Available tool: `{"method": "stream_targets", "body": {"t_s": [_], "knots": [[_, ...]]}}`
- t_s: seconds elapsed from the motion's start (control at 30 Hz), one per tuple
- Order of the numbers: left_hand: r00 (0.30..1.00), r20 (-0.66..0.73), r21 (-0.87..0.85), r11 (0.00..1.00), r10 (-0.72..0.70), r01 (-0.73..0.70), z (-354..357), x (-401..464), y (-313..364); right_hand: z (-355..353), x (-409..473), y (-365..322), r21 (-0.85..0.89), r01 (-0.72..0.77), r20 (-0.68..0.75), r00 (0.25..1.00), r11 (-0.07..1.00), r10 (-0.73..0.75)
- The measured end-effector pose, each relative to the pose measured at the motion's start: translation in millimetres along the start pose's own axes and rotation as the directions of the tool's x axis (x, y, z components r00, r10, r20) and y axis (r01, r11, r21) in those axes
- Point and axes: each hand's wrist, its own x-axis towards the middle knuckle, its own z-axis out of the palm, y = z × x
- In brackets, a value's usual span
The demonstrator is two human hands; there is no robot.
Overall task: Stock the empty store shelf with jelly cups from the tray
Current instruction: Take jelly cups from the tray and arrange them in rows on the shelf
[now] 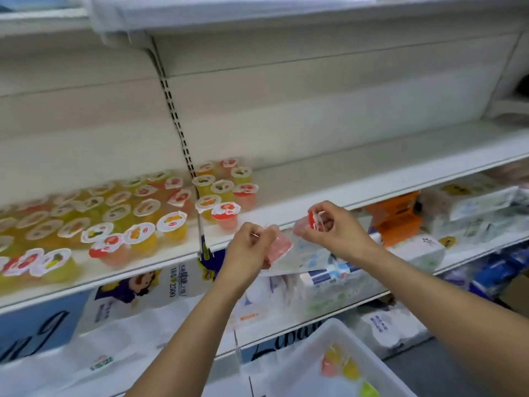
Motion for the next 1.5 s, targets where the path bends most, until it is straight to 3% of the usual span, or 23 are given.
{"method": "stream_targets", "body": {"t_s": [0.2,0.43,0.7,0.8,0.87,0.97,1.03,1.1,1.17,1.23,1.3,1.37,1.5], "knots": [[0.993,-0.107,-0.079,0.996,0.041,-0.05,-50.3,11.1,23.1,25.0,41.7,-39.3,-0.186,0.134,0.068,0.99,0.973,-0.123],[0.968,-0.245,-0.188,0.977,0.049,-0.097,-96.3,30.8,36.5,53.5,75.3,-61.9,-0.42,0.145,0.172,0.982,0.896,-0.079],[0.945,-0.313,-0.061,0.991,0.092,-0.117,-114.2,40.6,39.6,72.3,81.8,-63.9,-0.504,0.201,0.247,0.965,0.84,-0.083],[0.952,-0.299,-0.069,0.993,0.068,-0.092,-109.7,47.4,38.6,67.4,79.5,-62.2,-0.636,0.273,0.21,0.961,0.722,-0.178],[0.965,-0.259,-0.149,0.986,0.029,-0.07,-104.1,53.9,39.6,60.6,73.5,-71.6,-0.556,0.35,0.158,0.935,0.754,-0.318],[0.987,-0.156,-0.362,0.932,-0.027,-0.032,-89.9,63.2,48.6,53.7,62.5,-97.8,-0.056,0.385,0.17,0.913,0.921,-0.371],[0.997,-0.074,-0.471,0.882,-0.016,-0.021,-77.6,68.7,60.1,55.9,65.6,-106.1,0.127,0.362,0.141,0.915,0.924,-0.378],[1.0,-0.008,-0.513,0.858,0.024,-0.025,-66.2,75.8,70.7,56.7,76.2,-106.2,0.214,0.369,0.018,0.924,0.904,-0.382],[0.999,0.0,-0.376,0.926,0.041,-0.038,-59.4,86.7,77.2,51.8,91.1,-101.3,0.214,0.344,-0.06,0.939,0.914,-0.339],[0.994,-0.062,-0.081,0.993,0.085,-0.09,-61.3,104.9,75.9,41.9,109.0,-89.5,0.098,0.263,-0.091,0.963,0.96,-0.254],[0.98,-0.102,0.148,0.977,0.169,-0.153,-70.1,126.9,73.5,32.7,129.4,-70.8,-0.051,0.147,-0.105,0.983,0.988,-0.152],[0.969,-0.055,0.363,0.909,0.239,-0.204,-80.8,150.1,71.9,29.3,151.9,-48.8,-0.245,0.05,-0.098,0.992,0.968,-0.076],[0.962,0.127,0.75,0.612,0.24,-0.252,-95.7,201.3,60.9,41.3,190.4,-18.9,-0.465,-0.037,-0.025,0.999,0.885,0.029]]}}
